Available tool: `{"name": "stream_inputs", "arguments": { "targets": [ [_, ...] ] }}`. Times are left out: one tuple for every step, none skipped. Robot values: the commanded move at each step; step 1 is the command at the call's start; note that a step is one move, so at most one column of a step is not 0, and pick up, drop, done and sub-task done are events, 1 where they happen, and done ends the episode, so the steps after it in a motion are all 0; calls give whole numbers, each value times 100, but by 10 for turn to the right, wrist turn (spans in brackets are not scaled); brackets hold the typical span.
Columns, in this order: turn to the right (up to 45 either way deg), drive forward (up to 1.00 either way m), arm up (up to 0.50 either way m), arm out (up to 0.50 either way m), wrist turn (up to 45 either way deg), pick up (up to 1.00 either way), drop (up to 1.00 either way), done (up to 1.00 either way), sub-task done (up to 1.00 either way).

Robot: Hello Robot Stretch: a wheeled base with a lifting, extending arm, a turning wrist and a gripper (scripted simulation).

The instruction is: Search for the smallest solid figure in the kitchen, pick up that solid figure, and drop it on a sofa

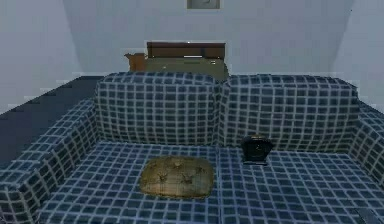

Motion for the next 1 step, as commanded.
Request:
{"name": "stream_inputs", "arguments": {
  "targets": [
    [-450, 0, 0, 0, 0, 0, 0, 0, 0]
  ]
}}
